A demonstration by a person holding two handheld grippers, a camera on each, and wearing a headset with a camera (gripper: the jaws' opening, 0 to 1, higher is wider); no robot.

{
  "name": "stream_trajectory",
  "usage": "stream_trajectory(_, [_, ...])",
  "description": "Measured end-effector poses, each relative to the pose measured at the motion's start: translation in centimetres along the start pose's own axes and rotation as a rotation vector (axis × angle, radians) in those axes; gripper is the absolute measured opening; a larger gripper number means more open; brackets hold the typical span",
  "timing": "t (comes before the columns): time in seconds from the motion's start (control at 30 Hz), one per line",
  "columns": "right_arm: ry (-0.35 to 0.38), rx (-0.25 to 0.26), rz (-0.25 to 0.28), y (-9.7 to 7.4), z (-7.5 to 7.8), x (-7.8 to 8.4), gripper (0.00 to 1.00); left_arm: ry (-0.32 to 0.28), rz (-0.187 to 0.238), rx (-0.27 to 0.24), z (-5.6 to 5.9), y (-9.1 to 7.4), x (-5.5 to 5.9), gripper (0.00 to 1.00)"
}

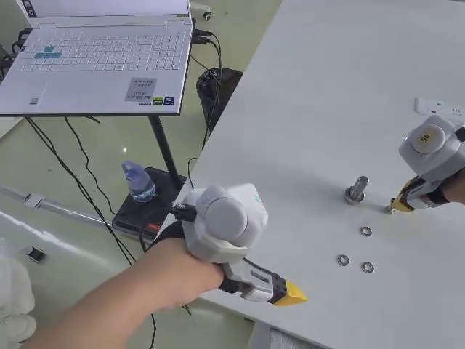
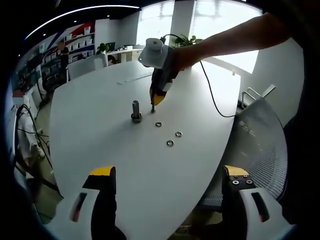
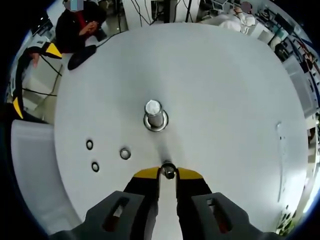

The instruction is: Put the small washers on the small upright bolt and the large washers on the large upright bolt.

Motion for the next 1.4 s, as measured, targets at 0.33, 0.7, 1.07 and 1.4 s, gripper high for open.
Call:
stream_trajectory(0.33, [-0.004,-0.005,-0.013,0.7,0.3,0.1,0.12,0.000,0.002,0.000,-0.4,-0.1,-0.2,0.87])
stream_trajectory(0.7, [-0.021,-0.006,-0.030,1.4,0.3,0.3,0.12,-0.003,-0.003,0.005,-0.3,0.0,0.0,0.86])
stream_trajectory(1.07, [-0.036,0.007,-0.035,1.8,0.4,0.5,0.13,-0.009,-0.007,0.001,-0.3,-0.1,0.3,0.85])
stream_trajectory(1.4, [-0.016,0.003,-0.022,1.8,0.1,0.9,0.13,-0.008,-0.008,0.007,-0.1,-0.1,0.3,0.85])
Point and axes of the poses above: the centre of the closed fingertips' face, and the gripper's own axes: y roughly forward along the fingers, z roughly to its right, x roughly out of its underside, the point moved 3 cm from there along -y, roughly backward along the fingers, and after that the axes turned 12 degrees about -x, right-handed, at the moved point
